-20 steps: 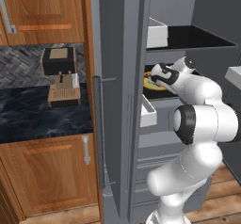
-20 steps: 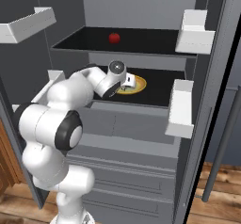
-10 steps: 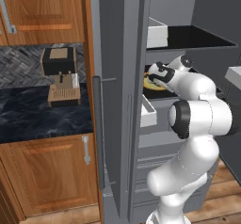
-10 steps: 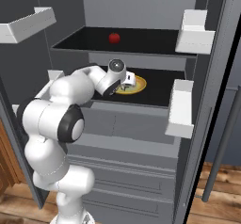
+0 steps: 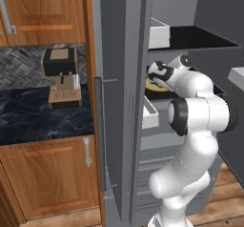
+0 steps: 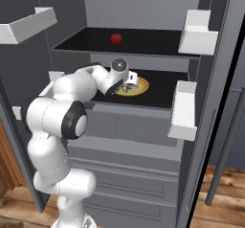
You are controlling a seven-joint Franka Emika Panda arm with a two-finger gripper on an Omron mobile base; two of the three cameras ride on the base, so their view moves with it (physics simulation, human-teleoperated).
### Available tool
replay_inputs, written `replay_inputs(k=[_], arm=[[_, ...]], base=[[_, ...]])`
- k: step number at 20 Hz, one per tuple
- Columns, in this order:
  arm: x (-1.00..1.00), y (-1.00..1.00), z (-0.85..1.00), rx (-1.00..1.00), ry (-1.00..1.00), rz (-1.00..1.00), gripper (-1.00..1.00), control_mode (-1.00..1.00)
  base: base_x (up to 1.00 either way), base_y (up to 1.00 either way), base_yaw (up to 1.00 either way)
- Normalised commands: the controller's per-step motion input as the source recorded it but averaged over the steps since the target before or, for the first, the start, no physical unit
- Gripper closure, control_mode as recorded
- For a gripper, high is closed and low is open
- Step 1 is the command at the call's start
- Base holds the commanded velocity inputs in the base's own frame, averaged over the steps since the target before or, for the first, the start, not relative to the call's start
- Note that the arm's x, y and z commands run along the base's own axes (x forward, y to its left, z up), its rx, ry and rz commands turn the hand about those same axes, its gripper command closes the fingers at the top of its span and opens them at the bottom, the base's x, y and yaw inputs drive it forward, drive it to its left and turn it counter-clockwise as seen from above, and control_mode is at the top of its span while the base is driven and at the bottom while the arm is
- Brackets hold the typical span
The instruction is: Transport the fish from the fridge to the microwave and turn on the microwave.
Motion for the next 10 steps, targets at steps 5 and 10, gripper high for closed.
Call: replay_inputs(k=[5, 10], arm=[[0.16, 0.0, -0.15, -0.04, 0.0, 0.0, -1.0, -1.0], [0.1, -0.04, -0.21, -0.07, 0.0, 0.0, -1.0, -1.0]], base=[[0.0, 0.0, 0.0], [0.0, 0.0, 0.0]])
